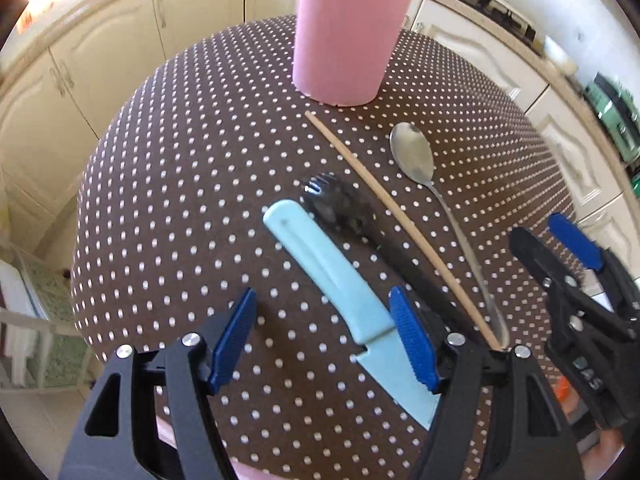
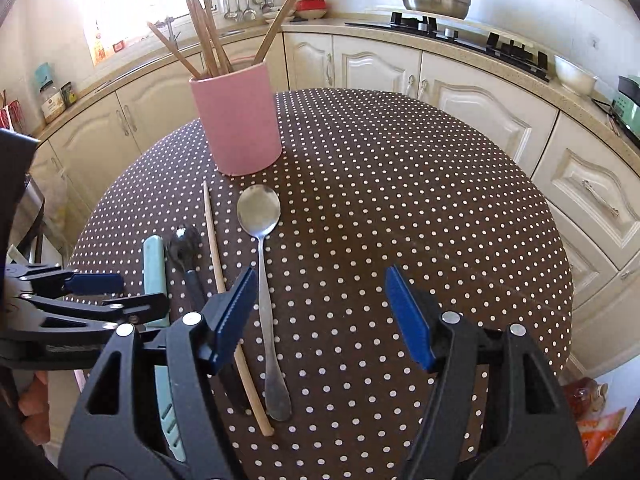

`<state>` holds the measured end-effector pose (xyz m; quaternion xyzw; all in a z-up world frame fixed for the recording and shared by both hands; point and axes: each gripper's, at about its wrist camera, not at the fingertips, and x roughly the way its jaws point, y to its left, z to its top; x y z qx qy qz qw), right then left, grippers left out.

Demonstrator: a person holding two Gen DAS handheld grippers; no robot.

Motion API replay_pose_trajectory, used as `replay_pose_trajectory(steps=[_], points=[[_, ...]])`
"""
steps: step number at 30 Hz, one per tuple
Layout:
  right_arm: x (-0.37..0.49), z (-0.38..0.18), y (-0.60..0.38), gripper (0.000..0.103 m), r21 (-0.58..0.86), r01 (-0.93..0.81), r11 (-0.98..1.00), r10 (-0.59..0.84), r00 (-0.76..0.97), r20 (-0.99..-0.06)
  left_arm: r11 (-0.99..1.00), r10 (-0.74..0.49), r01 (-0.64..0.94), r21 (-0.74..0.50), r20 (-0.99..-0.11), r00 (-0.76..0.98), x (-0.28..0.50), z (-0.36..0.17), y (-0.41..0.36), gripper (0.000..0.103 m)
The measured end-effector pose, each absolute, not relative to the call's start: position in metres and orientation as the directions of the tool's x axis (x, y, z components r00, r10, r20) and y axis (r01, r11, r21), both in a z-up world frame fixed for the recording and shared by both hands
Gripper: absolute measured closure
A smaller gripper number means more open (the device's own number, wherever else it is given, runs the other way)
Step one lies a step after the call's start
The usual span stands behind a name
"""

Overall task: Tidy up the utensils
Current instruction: 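Lower the right gripper onto the silver spoon handle and close while the left gripper grasps the light-blue knife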

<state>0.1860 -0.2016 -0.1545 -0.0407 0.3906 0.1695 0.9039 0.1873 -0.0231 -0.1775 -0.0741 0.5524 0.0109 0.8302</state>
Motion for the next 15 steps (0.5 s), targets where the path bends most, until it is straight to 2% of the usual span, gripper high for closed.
replay_pose_trajectory(steps=[2,4,6,9,12,15], points=[[0.186,-0.156,-0.201,0.037,0.063,-0.348,0.935,0.283,0.630,-0.723,0.995,-0.034,-0.077,-0.069,-0.919,0.393,0.190,-0.180,-0.028,0.035],[0.188,-0.156,-0.200,0.036,0.062,-0.353,0.933,0.284,0.622,-0.730,0.998,-0.004,-0.053,-0.028,-0.914,0.405,0.191,-0.182,-0.033,0.041],[0.190,-0.156,-0.197,0.036,0.062,-0.361,0.931,0.287,0.614,-0.736,0.999,0.025,-0.049,0.005,-0.907,0.420,0.193,-0.183,-0.032,0.058],[0.195,-0.158,-0.189,0.036,0.068,-0.385,0.921,0.300,0.584,-0.754,0.998,0.002,-0.051,-0.021,-0.908,0.419,0.199,-0.182,-0.021,0.070],[0.204,-0.162,-0.179,0.036,0.071,-0.411,0.909,0.307,0.545,-0.780,0.998,-0.016,-0.041,-0.037,-0.906,0.423,0.209,-0.182,-0.010,0.077],[0.214,-0.167,-0.170,0.036,0.059,-0.424,0.904,0.294,0.517,-0.804,0.997,-0.030,-0.045,-0.055,-0.903,0.429,0.217,-0.180,0.004,0.079]])
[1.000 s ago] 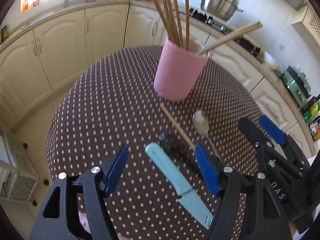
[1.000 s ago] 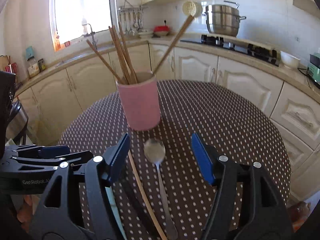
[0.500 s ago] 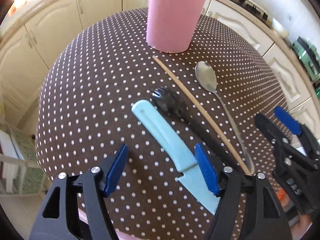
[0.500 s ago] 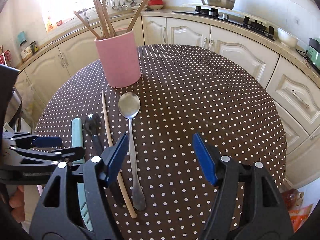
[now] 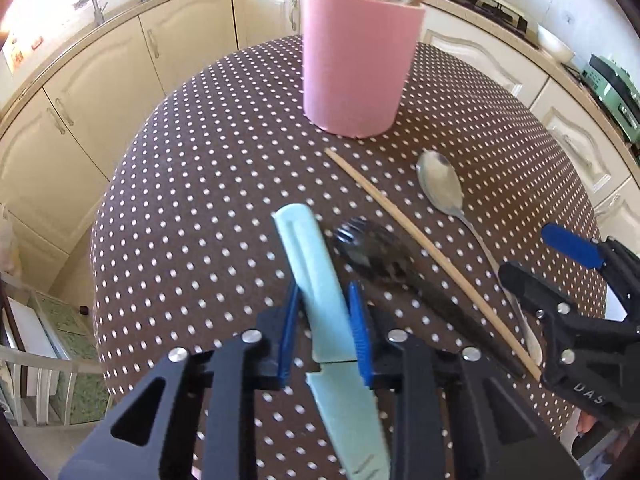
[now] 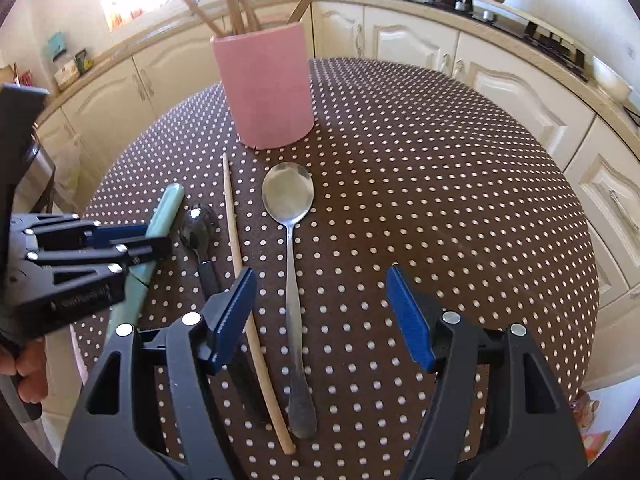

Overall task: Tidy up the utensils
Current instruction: 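Lower the right gripper onto the silver spoon handle and close while the left gripper grasps the light-blue knife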

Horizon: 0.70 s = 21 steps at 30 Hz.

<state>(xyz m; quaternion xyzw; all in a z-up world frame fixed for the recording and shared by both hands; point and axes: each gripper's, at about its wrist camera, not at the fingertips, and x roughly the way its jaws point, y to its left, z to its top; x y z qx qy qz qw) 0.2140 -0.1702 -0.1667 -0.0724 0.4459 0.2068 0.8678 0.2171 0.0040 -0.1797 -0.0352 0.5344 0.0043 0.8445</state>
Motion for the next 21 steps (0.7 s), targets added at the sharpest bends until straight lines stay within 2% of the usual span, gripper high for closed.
replay_pose_trajectory(steps=[6,8,11,15,16,21], points=[[0.237,-0.175,-0.158,0.039,0.072,-0.452,0.889,0.282,0.419,-0.863,0.997,-0.054,-0.034,-0.074,-0.915,0.400,0.236,-0.181,0.016,0.079],[0.243,-0.177,-0.151,0.054,0.059,-0.474,0.879,0.267,0.385,-0.883,0.998,-0.042,-0.030,-0.058,-0.919,0.391,0.237,-0.179,0.011,0.078],[0.251,-0.177,-0.143,0.071,0.032,-0.488,0.872,0.240,0.370,-0.898,0.999,-0.023,-0.027,-0.036,-0.923,0.385,0.248,-0.183,0.000,0.076],[0.259,-0.177,-0.132,0.086,0.008,-0.519,0.855,0.225,0.357,-0.907,0.999,-0.004,-0.028,-0.016,-0.920,0.391,0.251,-0.184,-0.008,0.076],[0.260,-0.177,-0.130,0.099,0.019,-0.525,0.851,0.235,0.349,-0.907,0.999,-0.005,-0.031,-0.019,-0.917,0.398,0.252,-0.184,-0.009,0.079],[0.257,-0.177,-0.127,0.099,0.052,-0.517,0.855,0.278,0.370,-0.887,0.994,-0.064,-0.053,-0.096,-0.898,0.436,0.249,-0.183,-0.004,0.081]])
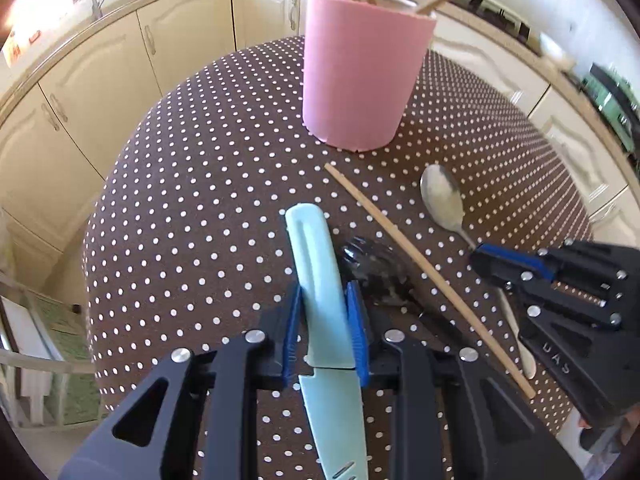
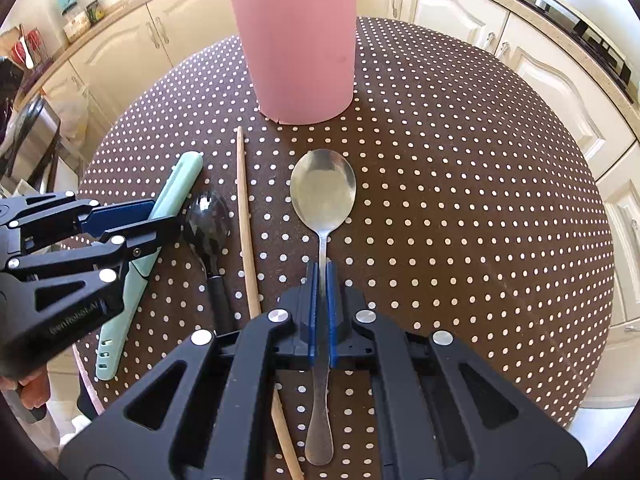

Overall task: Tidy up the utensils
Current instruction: 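Lower the right gripper onto the silver spoon handle and close while the left gripper grasps the light-blue knife, then lift the knife with the left gripper and the spoon with the right gripper over the pink cup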

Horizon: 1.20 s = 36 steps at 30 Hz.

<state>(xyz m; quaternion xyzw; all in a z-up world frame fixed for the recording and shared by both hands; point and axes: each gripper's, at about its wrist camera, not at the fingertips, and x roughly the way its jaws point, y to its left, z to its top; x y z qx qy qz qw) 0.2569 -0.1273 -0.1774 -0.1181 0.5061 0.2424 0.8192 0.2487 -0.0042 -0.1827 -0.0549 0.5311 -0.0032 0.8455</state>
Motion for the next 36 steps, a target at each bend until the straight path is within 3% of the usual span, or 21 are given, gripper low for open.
replay_pose_trajectory(steps=[9,16,36], points=[[0.237,-0.154,-0.155,0.099,0.154,-0.514,0.844,0.418,0.450,-0.789,0.979,-0.154,-0.019,-0.203,-0.798,0.583,0.225,-0.152,0.011,0.082],[0.230,-0.129,-0.169,0.099,0.219,-0.526,0.822,0.515,0.520,-0.682,0.977,-0.160,0.014,-0.215,-0.680,0.715,0.210,-0.124,0.019,0.083],[0.238,-0.087,-0.170,0.099,0.271,-0.552,0.788,0.614,0.678,-0.403,0.966,-0.168,0.055,-0.252,-0.457,0.874,0.209,-0.068,0.022,0.084]])
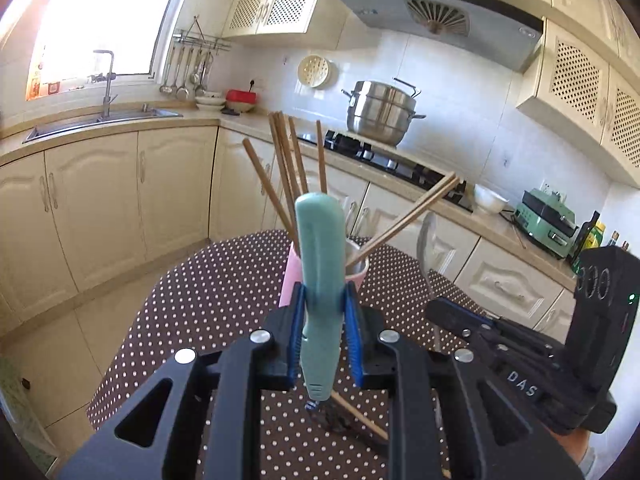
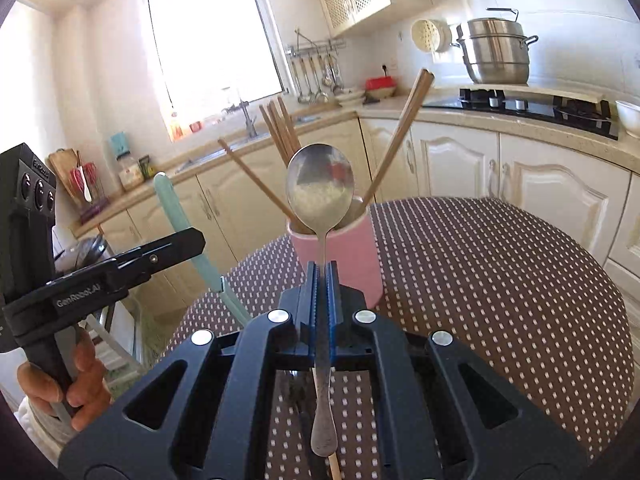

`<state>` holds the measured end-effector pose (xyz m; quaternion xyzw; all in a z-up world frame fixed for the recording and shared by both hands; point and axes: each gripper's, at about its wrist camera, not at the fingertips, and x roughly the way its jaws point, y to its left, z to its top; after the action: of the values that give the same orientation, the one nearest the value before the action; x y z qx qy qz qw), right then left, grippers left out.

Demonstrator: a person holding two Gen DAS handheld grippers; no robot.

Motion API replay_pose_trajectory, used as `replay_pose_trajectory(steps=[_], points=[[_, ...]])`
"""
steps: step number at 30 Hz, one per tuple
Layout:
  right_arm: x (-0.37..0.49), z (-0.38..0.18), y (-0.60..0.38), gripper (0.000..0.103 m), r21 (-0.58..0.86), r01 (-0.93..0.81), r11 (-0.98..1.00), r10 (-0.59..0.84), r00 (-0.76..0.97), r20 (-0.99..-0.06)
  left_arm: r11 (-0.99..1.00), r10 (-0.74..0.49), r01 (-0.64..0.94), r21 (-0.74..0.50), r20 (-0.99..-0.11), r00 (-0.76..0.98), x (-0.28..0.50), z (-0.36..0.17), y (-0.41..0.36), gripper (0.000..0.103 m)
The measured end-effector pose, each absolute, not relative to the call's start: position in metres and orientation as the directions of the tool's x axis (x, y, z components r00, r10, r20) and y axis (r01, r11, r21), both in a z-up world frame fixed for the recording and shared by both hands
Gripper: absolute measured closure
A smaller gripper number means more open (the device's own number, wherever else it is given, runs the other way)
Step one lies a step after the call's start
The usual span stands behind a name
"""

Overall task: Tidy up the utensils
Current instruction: 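Lift the knife with the left gripper and the spoon with the right gripper over the pink cup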

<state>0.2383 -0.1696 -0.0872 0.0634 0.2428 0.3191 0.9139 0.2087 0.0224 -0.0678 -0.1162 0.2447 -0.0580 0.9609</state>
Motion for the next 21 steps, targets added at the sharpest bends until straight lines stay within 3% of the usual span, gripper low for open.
replay_pose_trajectory(steps=[15,21], points=[[0.279,-0.051,-0.146,0.098,0.291,-0.552,0.782,0.604,0.786,-0.131,0.968,-0.156,0.091,-0.235,-0.277,0.948,0.250,0.008,0.014,0.084],[0.299,-0.044,-0.140,0.098,0.303,-0.546,0.781,0.589,0.805,-0.069,0.969,-0.160,0.094,-0.230,-0.290,0.944,0.278,0.004,0.009,0.084]])
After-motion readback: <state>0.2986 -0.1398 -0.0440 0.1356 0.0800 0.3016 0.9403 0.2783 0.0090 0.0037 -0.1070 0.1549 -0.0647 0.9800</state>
